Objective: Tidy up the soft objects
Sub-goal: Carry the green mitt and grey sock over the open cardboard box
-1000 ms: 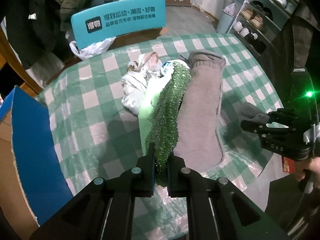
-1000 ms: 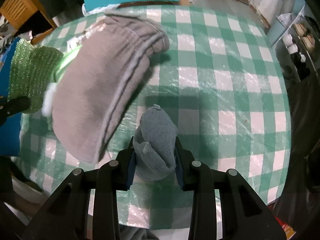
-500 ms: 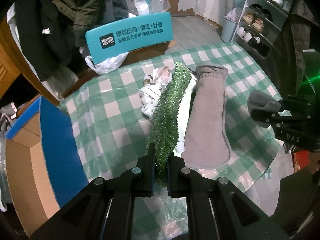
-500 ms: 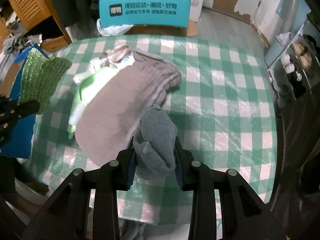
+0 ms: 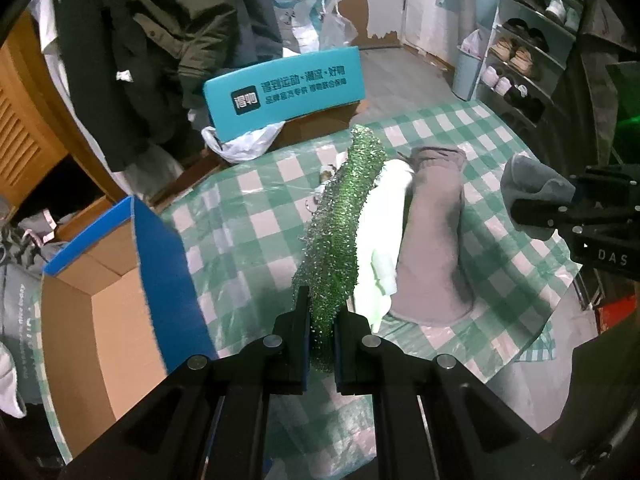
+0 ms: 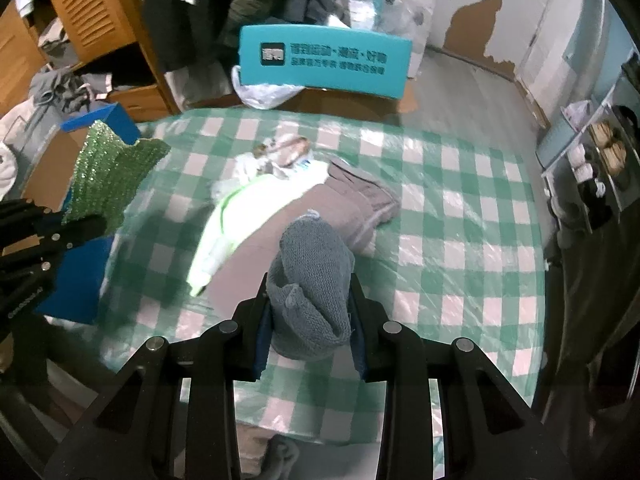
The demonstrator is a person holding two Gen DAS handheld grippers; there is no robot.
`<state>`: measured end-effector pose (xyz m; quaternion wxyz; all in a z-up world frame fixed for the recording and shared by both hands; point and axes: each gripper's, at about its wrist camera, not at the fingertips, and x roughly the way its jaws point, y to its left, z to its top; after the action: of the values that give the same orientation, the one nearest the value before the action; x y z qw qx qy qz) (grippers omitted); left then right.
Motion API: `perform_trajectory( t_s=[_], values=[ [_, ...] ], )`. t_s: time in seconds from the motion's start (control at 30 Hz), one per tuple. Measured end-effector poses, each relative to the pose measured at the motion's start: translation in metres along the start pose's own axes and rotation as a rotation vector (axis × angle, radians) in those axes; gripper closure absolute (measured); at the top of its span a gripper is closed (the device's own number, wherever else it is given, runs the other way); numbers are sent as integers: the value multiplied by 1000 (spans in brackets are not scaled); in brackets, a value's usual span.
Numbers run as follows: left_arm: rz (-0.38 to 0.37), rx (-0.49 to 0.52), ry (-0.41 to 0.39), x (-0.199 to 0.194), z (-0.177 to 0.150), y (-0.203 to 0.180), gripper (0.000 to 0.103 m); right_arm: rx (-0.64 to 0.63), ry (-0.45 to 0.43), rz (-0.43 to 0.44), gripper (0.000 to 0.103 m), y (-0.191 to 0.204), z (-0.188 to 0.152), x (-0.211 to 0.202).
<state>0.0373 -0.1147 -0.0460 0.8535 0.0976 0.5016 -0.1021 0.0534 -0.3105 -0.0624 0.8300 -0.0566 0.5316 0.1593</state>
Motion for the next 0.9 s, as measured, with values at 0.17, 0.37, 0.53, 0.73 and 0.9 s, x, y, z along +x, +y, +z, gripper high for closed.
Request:
perform_trajectory(
  t_s=[0.17, 0.37, 0.53, 0.73, 0.9],
  values=[
    [19, -10, -18, -13, -4, 10, 95, -29, -22, 8, 71, 17, 7, -10],
    [23, -42, -24, -23, -8, 27, 95, -65, -44, 37, 71, 40, 17, -19],
    [38, -58, -40, -34, -13, 39, 95, -97, -64, 64, 71, 62, 27, -26],
    [36, -92, -52, -44, -20, 58, 95, -128, -70, 97, 71, 88, 40, -27],
    [60, -112, -68, -53, -28, 74, 94, -162, -74, 124, 71, 114, 50, -24]
  ],
)
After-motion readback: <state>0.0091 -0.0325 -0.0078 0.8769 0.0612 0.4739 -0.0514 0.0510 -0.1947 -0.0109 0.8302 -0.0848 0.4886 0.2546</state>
